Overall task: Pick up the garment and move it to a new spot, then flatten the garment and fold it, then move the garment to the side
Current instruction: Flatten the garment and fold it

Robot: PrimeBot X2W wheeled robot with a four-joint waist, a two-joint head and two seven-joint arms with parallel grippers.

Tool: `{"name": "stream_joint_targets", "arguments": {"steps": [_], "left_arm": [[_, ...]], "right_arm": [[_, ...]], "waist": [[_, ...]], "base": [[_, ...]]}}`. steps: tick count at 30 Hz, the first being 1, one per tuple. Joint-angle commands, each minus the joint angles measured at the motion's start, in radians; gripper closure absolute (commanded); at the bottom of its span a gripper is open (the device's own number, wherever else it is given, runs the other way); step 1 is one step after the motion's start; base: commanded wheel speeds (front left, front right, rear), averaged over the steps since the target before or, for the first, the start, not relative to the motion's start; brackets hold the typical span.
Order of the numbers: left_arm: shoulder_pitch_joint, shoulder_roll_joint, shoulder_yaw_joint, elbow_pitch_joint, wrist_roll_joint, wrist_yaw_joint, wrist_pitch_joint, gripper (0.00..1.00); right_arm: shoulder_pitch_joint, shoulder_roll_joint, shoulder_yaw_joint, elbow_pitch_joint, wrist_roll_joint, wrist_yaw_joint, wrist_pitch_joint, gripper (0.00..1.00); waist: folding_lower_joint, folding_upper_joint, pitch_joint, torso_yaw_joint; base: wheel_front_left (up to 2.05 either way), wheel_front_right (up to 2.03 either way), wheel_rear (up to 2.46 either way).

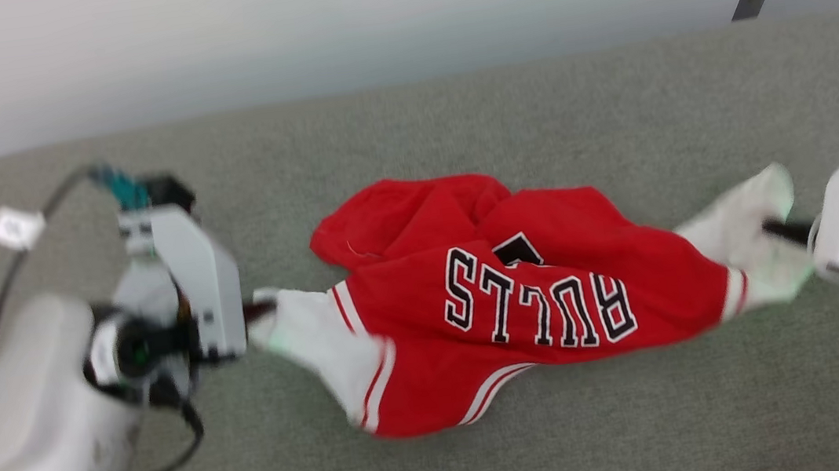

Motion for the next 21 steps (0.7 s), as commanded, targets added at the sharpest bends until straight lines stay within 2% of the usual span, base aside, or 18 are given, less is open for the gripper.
{"name": "stream_joint_targets", "arguments": {"steps": [1,5,9,12,16,17,19,21], "left_arm": [[-0.045,-0.006,0.009,-0.020,-0.015,0.002,0.022,1.00],[-0.150,-0.018,0.026,-0.041,-0.031,0.012,0.054,1.00],[-0.264,-0.046,0.045,-0.016,-0.042,0.008,0.048,1.00],[-0.357,-0.052,0.058,0.027,-0.030,0.000,0.027,1.00],[-0.474,-0.055,0.067,0.099,0.004,-0.018,-0.032,1.00],[-0.474,-0.055,0.067,0.099,0.004,-0.018,-0.032,1.00],[-0.544,-0.052,0.073,0.157,0.027,-0.034,-0.077,1.00],[-0.565,-0.052,0.074,0.177,0.033,-0.038,-0.090,1.00]], "right_arm": [[-0.029,-0.005,-0.006,-0.031,0.031,0.000,0.023,1.00],[-0.109,0.004,-0.037,-0.076,0.071,0.000,0.064,1.00],[-0.215,0.036,-0.109,-0.058,0.070,0.000,0.070,1.00],[-0.315,0.072,-0.205,-0.011,0.046,0.001,0.021,1.00],[-0.442,0.088,-0.311,0.058,-0.052,0.001,-0.115,1.00],[-0.442,0.088,-0.311,0.058,-0.052,0.001,-0.115,1.00],[-0.505,0.081,-0.328,0.111,-0.138,0.000,-0.203,1.00],[-0.524,0.074,-0.330,0.127,-0.162,0.000,-0.228,1.00]], "waist": [[0.0000,0.0000,-0.051,0.001],[0.0000,0.0000,-0.097,0.004],[0.0000,0.0000,-0.135,0.013],[0.0000,0.0000,-0.152,0.018],[0.0000,0.0000,-0.161,0.023],[0.0000,0.0000,-0.161,0.023],[0.0000,0.0000,-0.167,0.026],[0.0000,0.0000,-0.169,0.027]], "base": [[0.00,0.00,0.00],[0.00,0.00,0.00],[0.00,0.00,0.00],[0.00,0.00,0.00],[0.00,0.00,0.00],[0.00,0.00,0.00],[0.00,0.00,0.00],[0.00,0.00,0.00]]}}
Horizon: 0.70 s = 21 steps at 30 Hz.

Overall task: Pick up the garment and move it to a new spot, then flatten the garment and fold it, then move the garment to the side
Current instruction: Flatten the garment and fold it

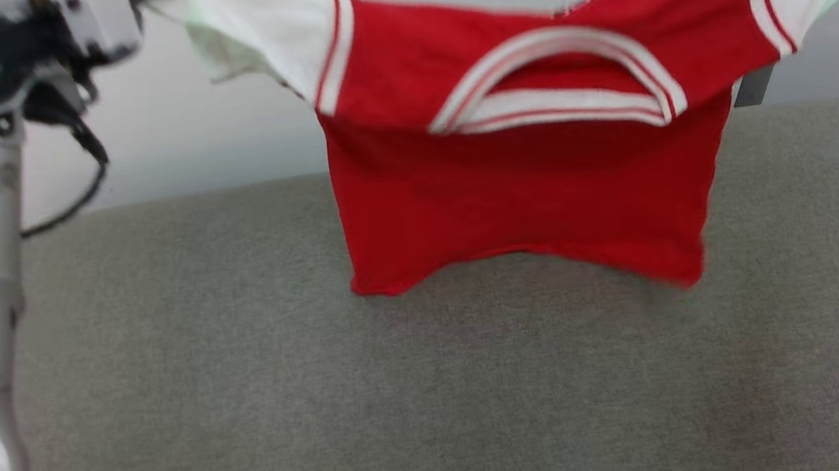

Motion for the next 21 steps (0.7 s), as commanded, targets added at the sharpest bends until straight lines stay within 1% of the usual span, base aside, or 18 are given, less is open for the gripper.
{"name": "stream_joint_targets", "arguments": {"steps": [1,3,6,9,14,18,21], "left_arm": [[-0.025,0.004,0.001,0.016,0.013,-0.011,-0.016,1.00],[-0.057,0.009,-0.002,0.054,0.027,-0.023,-0.041,1.00],[-0.095,0.009,-0.005,0.101,0.037,-0.037,-0.065,1.00],[-0.120,0.009,-0.008,0.137,0.038,-0.047,-0.061,1.00],[-0.149,0.011,-0.017,0.162,0.039,-0.063,-0.062,1.00],[-0.195,0.011,-0.025,0.147,0.052,-0.071,-0.078,1.00],[-0.239,0.004,-0.038,0.142,0.074,-0.079,-0.106,1.00]], "right_arm": [[-0.022,-0.009,0.002,0.017,-0.020,0.000,-0.016,1.00],[-0.050,-0.005,-0.004,0.051,-0.038,0.000,-0.046,1.00],[-0.076,-0.013,0.021,0.088,-0.055,0.000,-0.071,1.00],[-0.093,-0.019,0.039,0.113,-0.037,0.000,-0.068,1.00],[-0.100,-0.031,0.093,0.108,0.006,0.000,-0.049,1.00],[-0.137,-0.036,0.135,0.076,0.025,0.000,-0.050,1.00],[-0.174,-0.029,0.170,0.055,0.028,0.000,-0.096,1.00]], "waist": [[0.0000,0.0000,-0.004,0.002],[0.0000,0.0000,-0.009,0.003],[0.0000,0.0000,-0.016,0.004],[0.0000,0.0000,-0.018,0.007],[0.0000,0.0000,0.012,0.013],[0.0000,0.0000,0.113,0.017],[0.0000,0.0000,0.224,0.016]], "base": [[0.00,0.00,0.00],[0.00,0.00,0.00],[0.00,0.00,0.00],[0.00,0.00,0.00],[0.00,0.00,0.00],[0.00,0.00,0.00],[0.00,0.00,0.00]]}}
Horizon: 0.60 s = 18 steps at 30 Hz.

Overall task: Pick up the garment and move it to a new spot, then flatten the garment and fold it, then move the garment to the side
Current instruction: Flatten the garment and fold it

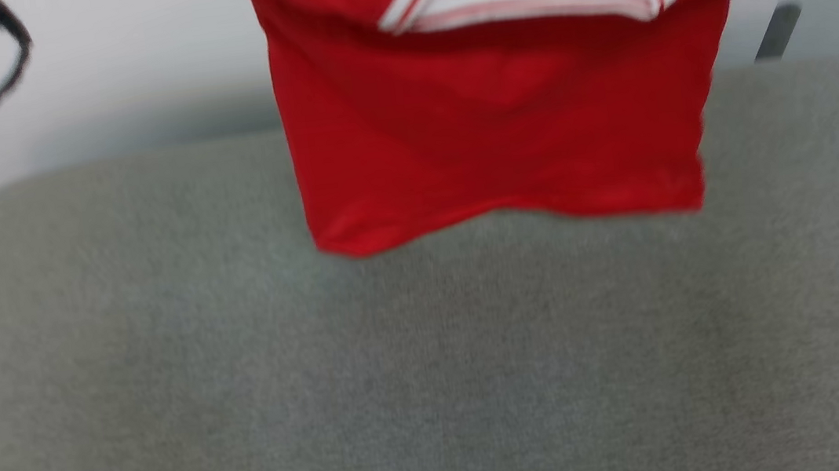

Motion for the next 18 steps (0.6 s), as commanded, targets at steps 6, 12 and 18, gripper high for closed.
{"name": "stream_joint_targets", "arguments": {"steps": [6,12,18], "left_arm": [[-0.169,-0.042,-0.023,0.005,0.081,-0.016,-0.173,1.00],[-0.316,-0.082,-0.016,0.042,0.134,-0.035,-0.461,1.00],[-0.297,-0.077,-0.044,0.048,0.091,-0.048,-0.657,1.00]], "right_arm": [[-0.158,0.019,0.088,0.002,-0.049,0.000,-0.207,1.00],[-0.289,-0.018,0.198,0.049,-0.091,0.000,-0.541,1.00],[-0.287,-0.098,0.314,0.128,-0.055,0.000,-0.708,1.00]], "waist": [[0.0000,-0.0001,0.401,0.003],[0.0000,-0.0001,0.540,0.028],[0.0000,-0.0001,0.582,0.057]], "base": [[0.00,0.00,0.00],[0.00,0.00,0.00],[0.00,0.00,0.00]]}}
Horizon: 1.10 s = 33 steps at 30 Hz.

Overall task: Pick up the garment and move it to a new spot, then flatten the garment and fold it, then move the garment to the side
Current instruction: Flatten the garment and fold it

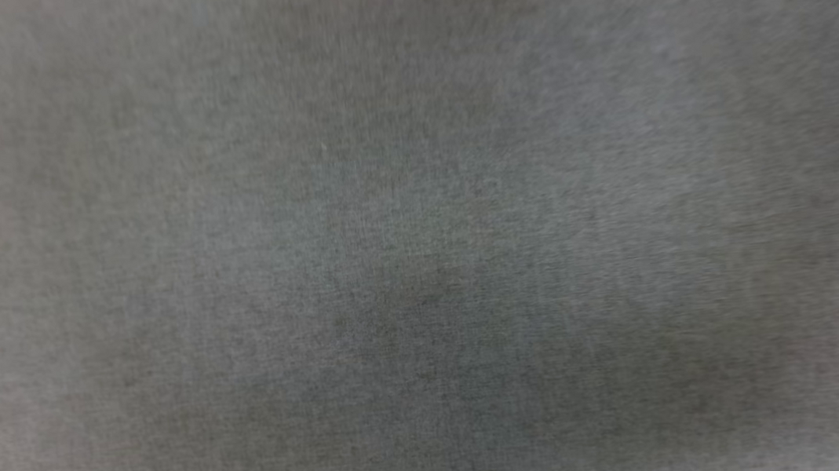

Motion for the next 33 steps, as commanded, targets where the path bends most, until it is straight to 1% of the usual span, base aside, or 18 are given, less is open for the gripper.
{"name": "stream_joint_targets", "arguments": {"steps": [1,5,9,12,14,17,19,22,26,30,33], "left_arm": [[0.046,0.001,-0.036,-0.013,-0.024,-0.004,-0.017,1.00],[0.133,0.045,-0.089,-0.038,-0.112,-0.004,-0.044,1.00],[0.233,0.076,-0.137,-0.040,-0.200,-0.004,-0.017,1.00],[0.302,0.095,-0.164,-0.038,-0.248,-0.004,0.014,1.00],[0.354,0.103,-0.176,-0.043,-0.283,-0.004,0.045,1.00],[0.429,0.126,-0.195,-0.061,-0.322,-0.004,0.093,1.00],[0.485,0.143,-0.213,-0.079,-0.331,-0.004,0.116,1.00],[0.588,0.171,-0.249,-0.124,-0.332,-0.001,0.153,1.00],[0.733,0.224,-0.291,-0.219,-0.323,0.035,0.194,1.00],[0.871,0.302,-0.306,-0.332,-0.293,0.106,0.172,1.00],[0.983,0.347,-0.296,-0.423,-0.325,0.150,0.169,1.00]], "right_arm": [[0.028,-0.018,0.037,0.016,0.024,0.000,-0.017,1.00],[0.096,-0.057,0.118,0.040,0.113,0.000,-0.011,1.00],[0.184,-0.080,0.158,0.039,0.250,0.000,0.046,1.00],[0.252,-0.093,0.168,0.029,0.353,0.000,0.122,1.00],[0.305,-0.109,0.180,0.018,0.398,0.000,0.177,1.00],[0.375,-0.130,0.166,0.024,0.468,0.000,0.271,1.00],[0.422,-0.149,0.162,0.031,0.491,0.000,0.335,1.00],[0.509,-0.180,0.183,0.016,0.512,0.000,0.427,1.00],[0.644,-0.225,0.227,-0.049,0.531,0.000,0.530,1.00],[0.781,-0.276,0.250,-0.146,0.538,0.000,0.584,1.00],[0.886,-0.305,0.250,-0.212,0.553,0.000,0.631,1.00]], "waist": [[0.0000,-0.0001,0.120,0.041],[0.0000,-0.0001,0.102,0.053],[0.0000,-0.0001,0.067,0.060],[0.0000,-0.0001,0.027,0.064],[0.0000,-0.0001,-0.007,0.063],[0.0000,-0.0001,-0.063,0.062],[0.0000,-0.0001,-0.101,0.064],[0.0000,-0.0001,-0.159,0.064],[0.0000,-0.0001,-0.229,0.067],[0.0000,-0.0001,-0.289,0.065],[0.0000,-0.0001,-0.326,0.066]], "base": [[0.00,0.00,0.00],[0.00,0.00,0.00],[0.00,0.00,0.00],[0.00,0.00,0.00],[0.00,0.00,0.00],[0.00,0.00,0.00],[0.00,0.00,0.00],[0.00,0.00,0.00],[0.00,0.00,0.00],[0.00,0.00,0.00],[0.00,0.00,0.00]]}}
